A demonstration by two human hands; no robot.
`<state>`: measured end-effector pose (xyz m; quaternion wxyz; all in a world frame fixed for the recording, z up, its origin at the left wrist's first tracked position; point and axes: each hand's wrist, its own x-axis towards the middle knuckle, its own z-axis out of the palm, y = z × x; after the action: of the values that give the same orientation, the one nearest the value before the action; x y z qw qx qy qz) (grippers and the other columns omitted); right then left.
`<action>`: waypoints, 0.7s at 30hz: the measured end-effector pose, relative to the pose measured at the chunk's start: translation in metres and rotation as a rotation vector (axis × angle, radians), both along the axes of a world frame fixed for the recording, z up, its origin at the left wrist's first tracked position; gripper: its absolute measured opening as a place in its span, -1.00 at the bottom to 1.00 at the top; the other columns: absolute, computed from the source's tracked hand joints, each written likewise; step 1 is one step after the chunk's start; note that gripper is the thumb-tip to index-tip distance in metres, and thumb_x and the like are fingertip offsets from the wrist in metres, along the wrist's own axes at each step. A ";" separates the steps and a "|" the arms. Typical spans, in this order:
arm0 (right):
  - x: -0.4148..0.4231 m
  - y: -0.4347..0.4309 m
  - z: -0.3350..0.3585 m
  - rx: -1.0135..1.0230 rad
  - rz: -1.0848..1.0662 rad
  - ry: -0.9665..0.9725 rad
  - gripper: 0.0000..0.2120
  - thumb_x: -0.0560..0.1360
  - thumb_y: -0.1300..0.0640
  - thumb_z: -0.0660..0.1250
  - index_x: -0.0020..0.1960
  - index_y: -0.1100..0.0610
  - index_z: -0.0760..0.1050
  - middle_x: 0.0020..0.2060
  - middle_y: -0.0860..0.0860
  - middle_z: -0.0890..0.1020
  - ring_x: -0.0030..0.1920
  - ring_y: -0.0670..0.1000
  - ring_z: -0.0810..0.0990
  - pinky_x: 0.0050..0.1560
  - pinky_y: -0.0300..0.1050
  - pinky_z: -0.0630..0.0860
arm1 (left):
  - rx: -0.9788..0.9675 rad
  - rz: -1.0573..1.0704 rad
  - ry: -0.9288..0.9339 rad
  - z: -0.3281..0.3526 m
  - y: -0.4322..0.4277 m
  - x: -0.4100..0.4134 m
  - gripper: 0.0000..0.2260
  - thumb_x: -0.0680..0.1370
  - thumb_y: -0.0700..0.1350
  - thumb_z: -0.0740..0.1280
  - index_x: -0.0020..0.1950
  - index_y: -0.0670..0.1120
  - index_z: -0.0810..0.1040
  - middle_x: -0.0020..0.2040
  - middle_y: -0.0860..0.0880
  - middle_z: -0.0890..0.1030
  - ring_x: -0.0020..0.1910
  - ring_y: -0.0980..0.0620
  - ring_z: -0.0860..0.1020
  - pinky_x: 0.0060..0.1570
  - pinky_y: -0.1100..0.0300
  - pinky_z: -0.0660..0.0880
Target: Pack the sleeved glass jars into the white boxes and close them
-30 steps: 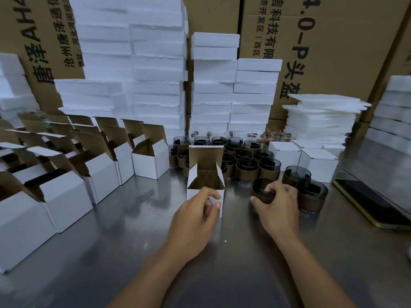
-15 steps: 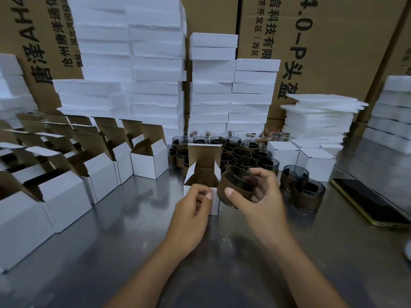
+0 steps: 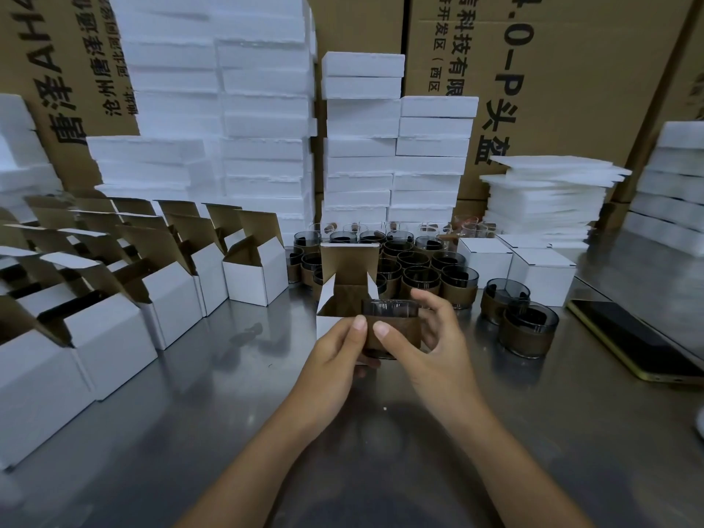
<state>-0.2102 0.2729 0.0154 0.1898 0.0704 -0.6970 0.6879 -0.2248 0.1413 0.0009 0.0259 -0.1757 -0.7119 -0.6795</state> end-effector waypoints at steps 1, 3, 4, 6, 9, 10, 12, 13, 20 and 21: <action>0.000 -0.001 -0.001 -0.012 -0.004 -0.004 -0.43 0.34 0.14 0.49 0.28 0.00 0.34 0.08 -0.12 0.51 0.01 -0.28 0.54 -0.14 -0.49 0.44 | -0.002 0.003 0.001 0.000 0.000 0.000 -0.58 0.48 0.22 0.06 0.13 0.05 0.54 0.01 0.06 0.64 0.00 0.11 0.60 0.02 0.23 0.54; -0.001 -0.003 -0.002 -0.057 -0.015 -0.017 -0.47 0.35 0.15 0.48 0.26 0.02 0.35 0.06 -0.06 0.56 0.00 -0.20 0.58 -0.15 -0.45 0.46 | 0.008 0.009 0.006 0.000 0.000 0.000 -0.58 0.47 0.23 0.08 0.13 0.05 0.53 -0.02 0.06 0.64 -0.03 0.10 0.61 -0.02 0.24 0.54; -0.002 -0.003 -0.002 -0.091 -0.017 -0.028 -0.51 0.36 0.16 0.47 0.23 0.03 0.36 0.04 -0.04 0.58 -0.04 -0.19 0.61 -0.16 -0.43 0.48 | 0.018 0.012 0.009 0.000 0.000 0.000 -0.59 0.46 0.22 0.09 0.12 0.04 0.53 -0.05 0.07 0.64 -0.07 0.10 0.62 -0.05 0.25 0.54; -0.003 -0.003 -0.001 -0.172 -0.006 -0.066 -0.59 0.39 0.17 0.44 0.18 0.08 0.40 -0.03 -0.01 0.64 -0.11 -0.18 0.64 -0.19 -0.38 0.52 | 0.032 0.022 0.012 0.001 0.002 -0.001 -0.62 0.44 0.21 0.13 0.07 0.02 0.52 -0.12 0.09 0.65 -0.13 0.11 0.62 -0.10 0.27 0.54; -0.004 -0.001 0.001 -0.280 0.048 -0.141 -0.70 0.45 0.13 0.37 0.15 0.17 0.48 -0.11 0.01 0.67 -0.17 -0.11 0.66 -0.23 -0.30 0.55 | 0.045 0.022 0.022 0.001 0.003 -0.001 -0.63 0.42 0.19 0.17 0.06 -0.01 0.50 -0.14 0.06 0.64 -0.17 0.10 0.63 -0.12 0.28 0.54; -0.004 0.000 0.002 -0.314 0.074 -0.162 -0.74 0.48 0.11 0.34 0.12 0.20 0.50 -0.13 0.03 0.67 -0.19 -0.09 0.65 -0.26 -0.29 0.54 | 0.047 0.020 0.026 0.002 0.003 0.000 -0.63 0.41 0.18 0.18 0.07 -0.02 0.49 -0.12 0.04 0.64 -0.17 0.10 0.63 -0.13 0.30 0.54; -0.004 0.001 0.004 -0.387 0.138 -0.190 -0.78 0.51 0.08 0.27 0.02 0.21 0.55 -0.21 0.08 0.66 -0.24 -0.07 0.63 -0.29 -0.26 0.54 | 0.059 0.008 0.036 0.003 0.004 0.001 -0.61 0.41 0.15 0.21 0.11 -0.06 0.49 -0.08 -0.05 0.64 -0.16 0.09 0.63 -0.13 0.32 0.53; -0.004 0.002 0.005 -0.422 0.168 -0.202 -0.77 0.53 0.06 0.25 -0.03 0.21 0.57 -0.24 0.09 0.66 -0.26 -0.06 0.63 -0.30 -0.24 0.54 | 0.068 0.001 0.043 0.003 0.004 0.001 -0.59 0.40 0.14 0.23 0.12 -0.08 0.48 -0.07 -0.09 0.63 -0.16 0.09 0.63 -0.13 0.31 0.53; -0.006 0.001 0.006 -0.478 0.227 -0.257 -0.69 0.55 -0.02 0.18 -0.14 0.12 0.61 -0.18 0.16 0.69 -0.20 0.02 0.67 -0.13 -0.06 0.56 | 0.108 0.005 0.076 0.004 0.005 0.001 -0.57 0.37 0.12 0.29 0.11 -0.11 0.46 -0.16 -0.10 0.62 -0.22 0.14 0.62 -0.21 0.36 0.50; -0.006 0.001 0.006 -0.451 0.220 -0.260 -0.69 0.55 -0.05 0.17 -0.09 0.12 0.60 -0.14 0.17 0.69 -0.17 0.04 0.67 -0.05 0.01 0.56 | 0.102 0.009 0.084 0.004 0.005 0.001 -0.58 0.37 0.14 0.29 0.11 -0.10 0.46 -0.16 -0.10 0.63 -0.22 0.14 0.62 -0.22 0.37 0.50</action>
<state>-0.2162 0.2735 0.0210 0.0337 0.0127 -0.5330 0.8453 -0.2238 0.1463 0.0049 0.0677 -0.1990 -0.6753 -0.7069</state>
